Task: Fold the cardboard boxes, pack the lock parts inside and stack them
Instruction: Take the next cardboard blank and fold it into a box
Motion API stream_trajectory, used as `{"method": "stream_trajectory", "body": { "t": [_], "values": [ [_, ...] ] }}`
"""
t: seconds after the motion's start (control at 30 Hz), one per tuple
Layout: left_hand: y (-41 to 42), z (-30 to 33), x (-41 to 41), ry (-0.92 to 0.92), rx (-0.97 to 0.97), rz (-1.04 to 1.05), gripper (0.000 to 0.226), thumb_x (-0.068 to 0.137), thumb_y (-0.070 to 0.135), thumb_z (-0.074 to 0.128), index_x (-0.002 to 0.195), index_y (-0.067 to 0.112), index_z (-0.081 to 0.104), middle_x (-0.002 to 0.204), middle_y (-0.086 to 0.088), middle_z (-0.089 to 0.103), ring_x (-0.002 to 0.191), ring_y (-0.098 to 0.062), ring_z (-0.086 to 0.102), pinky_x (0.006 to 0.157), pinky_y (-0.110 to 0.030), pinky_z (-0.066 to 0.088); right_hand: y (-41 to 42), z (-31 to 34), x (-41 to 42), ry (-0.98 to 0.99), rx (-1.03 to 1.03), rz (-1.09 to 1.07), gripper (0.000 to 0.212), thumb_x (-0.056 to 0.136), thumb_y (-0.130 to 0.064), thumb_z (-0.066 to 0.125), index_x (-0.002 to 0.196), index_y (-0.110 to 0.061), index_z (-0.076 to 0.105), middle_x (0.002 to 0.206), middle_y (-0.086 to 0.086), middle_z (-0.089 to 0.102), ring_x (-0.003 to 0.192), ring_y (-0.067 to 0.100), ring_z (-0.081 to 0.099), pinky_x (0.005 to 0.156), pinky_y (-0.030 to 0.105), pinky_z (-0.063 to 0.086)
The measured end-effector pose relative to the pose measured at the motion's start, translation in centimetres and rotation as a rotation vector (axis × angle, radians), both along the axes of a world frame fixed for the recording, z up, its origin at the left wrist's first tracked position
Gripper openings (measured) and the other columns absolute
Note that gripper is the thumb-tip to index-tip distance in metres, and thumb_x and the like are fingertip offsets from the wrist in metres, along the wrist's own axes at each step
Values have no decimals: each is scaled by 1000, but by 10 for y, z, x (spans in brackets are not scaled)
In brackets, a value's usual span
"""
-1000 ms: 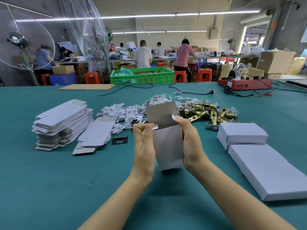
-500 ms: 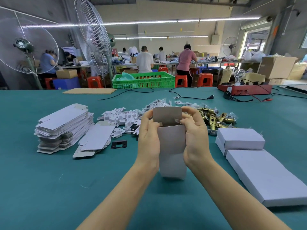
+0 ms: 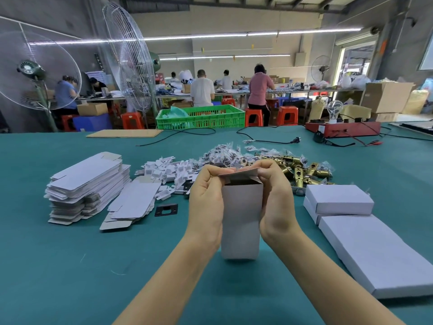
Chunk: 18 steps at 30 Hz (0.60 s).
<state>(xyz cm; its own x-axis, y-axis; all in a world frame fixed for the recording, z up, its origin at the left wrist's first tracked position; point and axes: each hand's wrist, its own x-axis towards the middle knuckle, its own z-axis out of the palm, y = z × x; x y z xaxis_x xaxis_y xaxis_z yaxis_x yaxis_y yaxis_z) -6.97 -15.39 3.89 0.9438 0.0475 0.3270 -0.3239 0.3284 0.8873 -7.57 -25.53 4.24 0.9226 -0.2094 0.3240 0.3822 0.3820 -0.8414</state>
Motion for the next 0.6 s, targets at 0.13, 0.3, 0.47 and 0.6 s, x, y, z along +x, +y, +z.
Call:
{"method": "stream_trajectory", "body": {
  "t": [0.13, 0.3, 0.47, 0.6],
  "values": [
    [8, -1, 1, 35, -58, 9, 47, 98, -1, 41, 67, 24, 66, 89, -6, 74, 86, -17, 68, 74, -30, 55, 6, -1, -2, -41, -142, -34, 14, 80, -32, 60, 75, -18, 61, 84, 7, 63, 86, 19, 57, 87, 43, 42],
    [12, 6, -2, 36, -150, -119, 23, 86, 19, 47, 82, 4, 64, 78, -11, 70, 68, -14, 65, 56, -20, 53, 7, 2, -4, -26, -204, -33, 16, 81, -31, 58, 81, -15, 60, 85, 6, 58, 84, 19, 51, 82, 39, 39],
    [11, 11, -2, 1, -23, -79, 44, 80, 34, 63, 97, -6, 60, 89, -13, 66, 83, -17, 64, 74, -29, 52, 2, 5, -4, -61, -219, -5, 12, 83, -28, 63, 85, -16, 63, 88, 6, 62, 86, 16, 55, 84, 36, 43],
    [12, 14, -5, 16, 38, -40, 16, 78, 32, 67, 87, 18, 64, 95, -11, 67, 92, -20, 61, 90, -45, 48, -3, 8, -3, -91, -231, -10, 10, 83, -24, 67, 89, -16, 65, 83, -4, 62, 79, 5, 57, 77, 24, 45]
  ]
}}
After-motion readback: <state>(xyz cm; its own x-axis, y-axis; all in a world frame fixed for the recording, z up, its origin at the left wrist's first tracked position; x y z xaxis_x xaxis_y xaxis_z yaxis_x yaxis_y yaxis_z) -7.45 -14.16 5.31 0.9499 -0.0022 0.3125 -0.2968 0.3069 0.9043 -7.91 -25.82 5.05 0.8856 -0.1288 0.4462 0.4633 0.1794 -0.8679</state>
